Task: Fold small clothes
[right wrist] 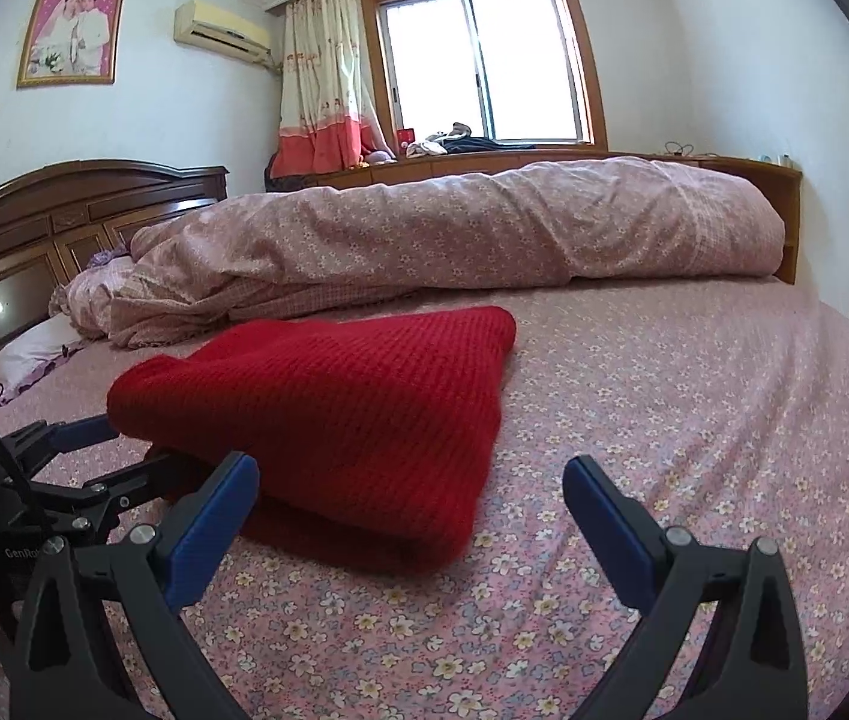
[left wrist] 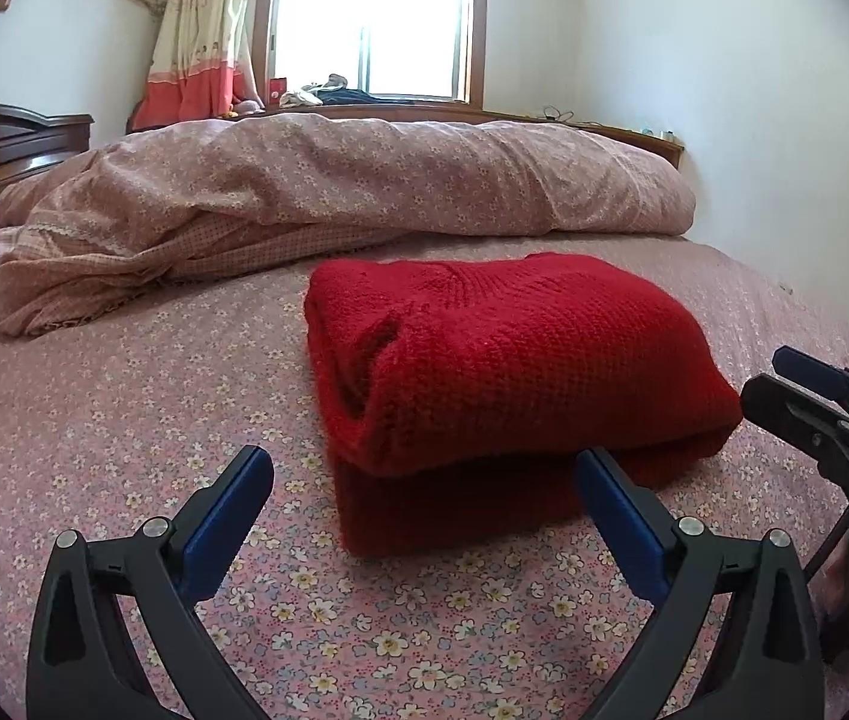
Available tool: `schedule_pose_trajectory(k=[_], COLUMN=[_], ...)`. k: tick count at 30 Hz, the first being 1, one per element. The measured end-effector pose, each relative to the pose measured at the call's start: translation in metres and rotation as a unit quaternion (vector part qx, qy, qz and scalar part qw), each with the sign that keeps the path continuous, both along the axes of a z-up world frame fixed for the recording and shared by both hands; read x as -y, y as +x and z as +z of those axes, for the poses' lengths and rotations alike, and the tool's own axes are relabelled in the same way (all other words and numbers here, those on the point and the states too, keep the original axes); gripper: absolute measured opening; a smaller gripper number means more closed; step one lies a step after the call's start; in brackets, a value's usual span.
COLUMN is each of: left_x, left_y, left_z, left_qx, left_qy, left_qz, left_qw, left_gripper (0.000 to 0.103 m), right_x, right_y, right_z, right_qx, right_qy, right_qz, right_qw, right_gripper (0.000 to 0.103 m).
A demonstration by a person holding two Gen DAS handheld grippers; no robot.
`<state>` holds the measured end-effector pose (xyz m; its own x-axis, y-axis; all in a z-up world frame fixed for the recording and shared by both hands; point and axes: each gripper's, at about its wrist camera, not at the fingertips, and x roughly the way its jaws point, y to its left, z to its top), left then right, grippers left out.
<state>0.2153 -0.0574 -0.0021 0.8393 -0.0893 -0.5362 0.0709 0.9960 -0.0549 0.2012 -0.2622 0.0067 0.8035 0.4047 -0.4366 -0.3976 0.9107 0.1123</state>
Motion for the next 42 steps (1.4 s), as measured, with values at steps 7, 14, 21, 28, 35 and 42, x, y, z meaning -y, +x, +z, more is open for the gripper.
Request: schedule_pose_trajectory(k=[7,14,21,28,35,42], left_x=[-0.0011,-0.0014,-0.0008,-0.0003,0.0005,0.0002], left_y=[0.0006,0.0015,0.0017,0.0008,-0.0013,-0.0018], left_z=[0.0000,0.0007,0.0008,0.0009,0.0019,0.0014], left_qx=[-0.002,-0.003,-0.004,-0.004,0.002,-0.003], left_qy=[0.000,0.002,0.004,0.005,0.010,0.008], left_qz=[0.000,0.001,0.001,0.003,0.003,0.002], left_qw=[1.0000,1.0000,1.0000,1.0000,0.9999,1.0000], left_gripper=[0.098,0.098,0.098,0.098,0.098,0.098], right_x=[-0.0002,-0.0002,0.0014,0.0013,0.0029,0.0028], right_y=[0.0024,0.0030,0.0051,0.0055,0.0057,0.0052], right_z=[-0.0014,-0.0025,-0.0048,-0.0058,-0.0064,-0.0066], right_qx=[-0.010,-0.012,-0.019,-0.020,-0.022,-0.025], right_qy=[0.000,0.000,0.000,-0.002,-0.002,-0.003], right_qz=[-0.001,-0.002,-0.002,0.000,0.000,0.001], right_qw=[1.000,1.000,1.000,1.000,1.000,1.000], right_gripper=[0.103,0.103,0.103,0.103,0.103,0.103])
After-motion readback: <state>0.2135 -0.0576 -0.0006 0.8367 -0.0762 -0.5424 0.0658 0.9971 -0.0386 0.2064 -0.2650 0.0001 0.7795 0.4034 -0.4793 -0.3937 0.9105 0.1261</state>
